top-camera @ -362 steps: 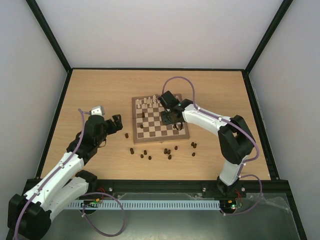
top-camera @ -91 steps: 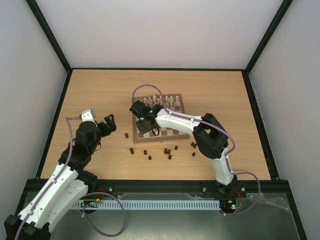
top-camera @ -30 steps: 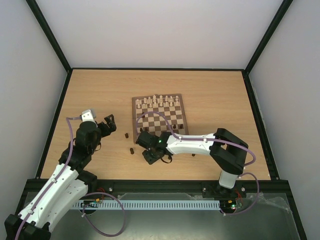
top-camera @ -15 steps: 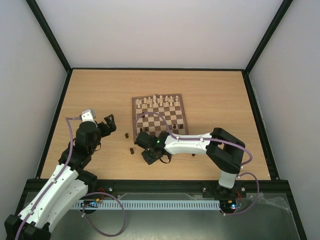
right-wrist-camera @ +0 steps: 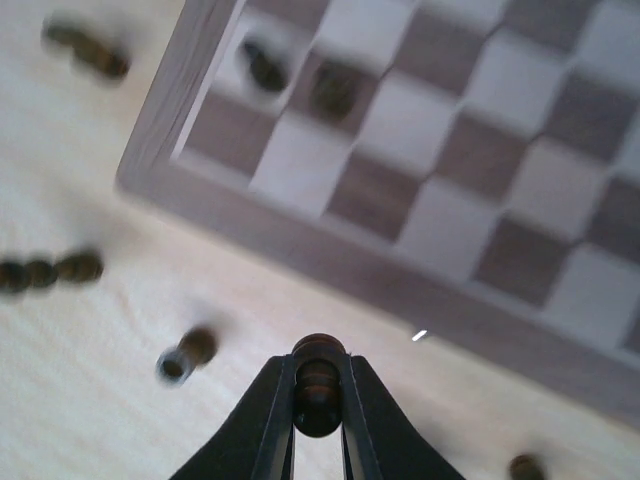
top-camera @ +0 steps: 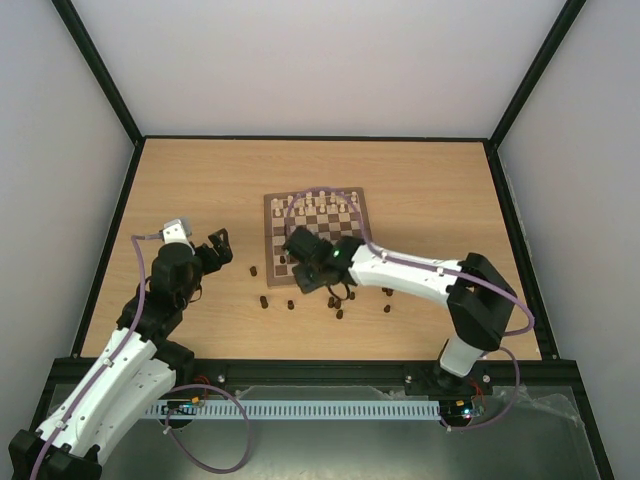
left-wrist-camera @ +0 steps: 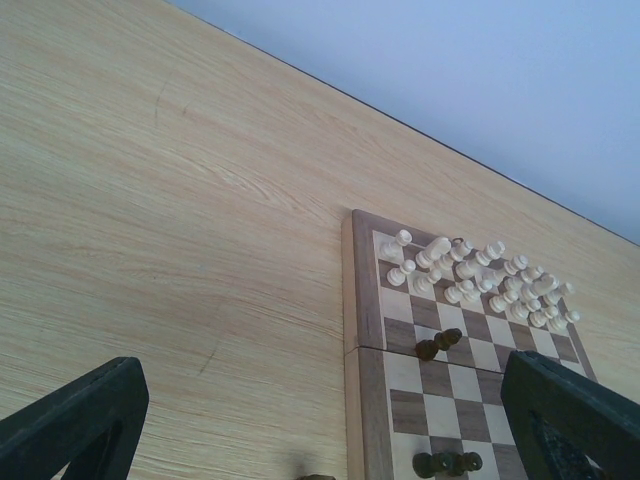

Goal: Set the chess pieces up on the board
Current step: Pick up the chess piece at the center of the board, then place the chess piece on the chessboard.

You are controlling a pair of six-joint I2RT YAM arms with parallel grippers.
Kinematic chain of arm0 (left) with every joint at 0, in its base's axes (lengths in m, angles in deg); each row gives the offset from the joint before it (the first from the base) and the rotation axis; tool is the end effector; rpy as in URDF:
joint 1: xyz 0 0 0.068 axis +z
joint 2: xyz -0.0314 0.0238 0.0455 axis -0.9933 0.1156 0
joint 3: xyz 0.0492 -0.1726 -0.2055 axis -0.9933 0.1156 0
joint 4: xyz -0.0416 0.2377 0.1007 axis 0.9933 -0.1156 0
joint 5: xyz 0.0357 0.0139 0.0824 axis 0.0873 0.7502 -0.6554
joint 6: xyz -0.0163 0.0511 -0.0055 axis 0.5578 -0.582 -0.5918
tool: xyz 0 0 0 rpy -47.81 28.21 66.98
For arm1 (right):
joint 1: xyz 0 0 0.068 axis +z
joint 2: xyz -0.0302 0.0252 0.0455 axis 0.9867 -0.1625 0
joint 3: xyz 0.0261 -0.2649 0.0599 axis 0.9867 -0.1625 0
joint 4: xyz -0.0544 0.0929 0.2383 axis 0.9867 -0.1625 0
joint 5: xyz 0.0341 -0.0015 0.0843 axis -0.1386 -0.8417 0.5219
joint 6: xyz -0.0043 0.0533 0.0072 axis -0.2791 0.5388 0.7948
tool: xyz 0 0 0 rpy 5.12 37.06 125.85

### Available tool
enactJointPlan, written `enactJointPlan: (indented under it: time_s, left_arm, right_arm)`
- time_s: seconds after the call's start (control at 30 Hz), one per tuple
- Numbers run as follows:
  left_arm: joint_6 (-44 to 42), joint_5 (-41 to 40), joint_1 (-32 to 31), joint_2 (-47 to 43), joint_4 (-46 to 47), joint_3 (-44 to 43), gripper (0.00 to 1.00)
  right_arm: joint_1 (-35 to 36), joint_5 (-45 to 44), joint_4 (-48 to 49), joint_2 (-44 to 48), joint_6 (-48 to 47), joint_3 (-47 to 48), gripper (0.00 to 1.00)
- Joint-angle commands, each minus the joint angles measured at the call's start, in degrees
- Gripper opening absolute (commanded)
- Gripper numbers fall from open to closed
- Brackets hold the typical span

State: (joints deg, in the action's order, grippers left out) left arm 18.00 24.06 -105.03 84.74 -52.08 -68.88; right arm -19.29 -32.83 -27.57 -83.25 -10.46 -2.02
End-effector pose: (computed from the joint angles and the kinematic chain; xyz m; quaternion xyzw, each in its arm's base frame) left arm 0.1453 -0.0482 0.2582 -0.1762 0.7911 -0.1916 0.5536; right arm 0.1775 0.3100 0.2245 -0.2505 0.9138 0.1438 0.2855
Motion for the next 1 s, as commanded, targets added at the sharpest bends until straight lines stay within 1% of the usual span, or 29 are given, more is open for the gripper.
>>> enactJointPlan:
  time_s: [0.0,0.17,0.4,0.53,0.97]
  left_arm:
    - [0.16,0.37,0.31,0.07,-0.04,0.53,1.00]
    - [0.03,0.42,0.31,0.19,0.08,0.52,1.00]
    - [0.03,0.72,0.31,0.67,0.40,0.43,0.99]
    - [-0.01,0.73,0.31,0.58,0.32,0.39,1.00]
    - [0.03,0.73,0.31,0.55,0.31,0.40,1.00]
  right_arm:
    - [-5.85,-2.28,-5.48,0.78,-2.70,5.24,0.12]
    - [-9.76,-0.32,-6.26,-3.92,-4.84,11.03,0.12]
    - [-10.34,1.24,-7.07,-11.89,-6.25,17.38,0.12]
    - [-10.37,0.60,-7.89,-15.31,-6.28,19.22,0.12]
    - [-10.31,0.56,-7.73,-19.78,-6.75,21.17,0.13]
